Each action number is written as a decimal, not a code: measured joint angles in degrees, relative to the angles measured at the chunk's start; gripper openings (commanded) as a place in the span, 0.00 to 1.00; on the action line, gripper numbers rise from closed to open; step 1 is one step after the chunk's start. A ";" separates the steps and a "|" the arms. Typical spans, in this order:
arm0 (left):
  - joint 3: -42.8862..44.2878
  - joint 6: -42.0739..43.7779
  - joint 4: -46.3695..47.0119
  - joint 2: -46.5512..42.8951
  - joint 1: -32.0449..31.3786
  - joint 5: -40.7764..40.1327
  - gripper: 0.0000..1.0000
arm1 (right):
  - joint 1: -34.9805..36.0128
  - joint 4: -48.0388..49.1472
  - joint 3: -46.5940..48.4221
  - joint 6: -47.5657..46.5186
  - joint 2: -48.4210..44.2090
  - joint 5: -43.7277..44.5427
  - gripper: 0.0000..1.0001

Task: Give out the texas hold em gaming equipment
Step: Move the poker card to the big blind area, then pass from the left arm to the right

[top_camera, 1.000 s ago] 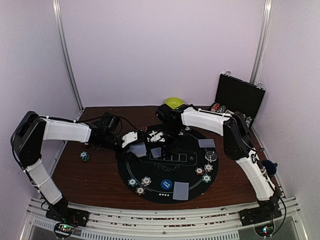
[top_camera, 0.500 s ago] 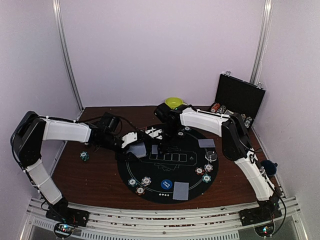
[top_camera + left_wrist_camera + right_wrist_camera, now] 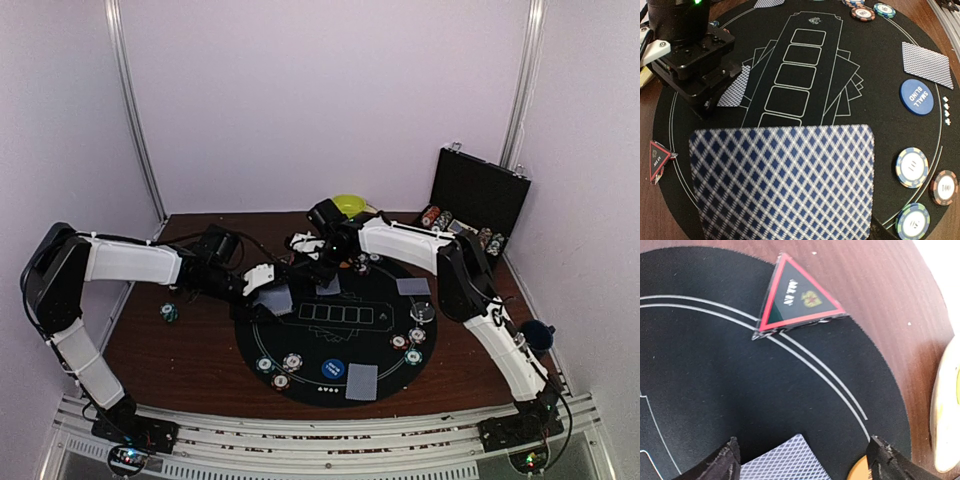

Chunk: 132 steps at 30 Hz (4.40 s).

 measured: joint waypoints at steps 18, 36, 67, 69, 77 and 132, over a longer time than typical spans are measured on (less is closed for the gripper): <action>0.00 0.00 0.00 0.00 0.00 0.02 0.60 | -0.09 -13.20 -4.39 -16.35 -8.52 -6.29 0.77; 0.00 0.00 0.00 0.00 0.00 0.02 0.60 | 0.04 -7.32 -11.96 -18.40 -8.41 4.15 0.66; 0.00 0.00 -0.04 0.00 0.00 0.13 0.60 | 1.18 -9.14 -0.52 -18.84 -1.81 0.42 0.75; 0.00 0.00 -0.02 0.00 0.00 0.15 0.60 | 1.25 -8.85 -0.28 -18.34 -1.57 1.36 0.74; 0.00 0.00 -0.04 0.00 0.00 0.22 0.60 | 1.79 -4.33 0.33 -16.46 -0.42 6.82 0.74; 8.11 1.09 -6.62 -0.11 0.00 -2.67 0.60 | -0.85 5.84 -20.22 3.89 -30.86 1.70 1.00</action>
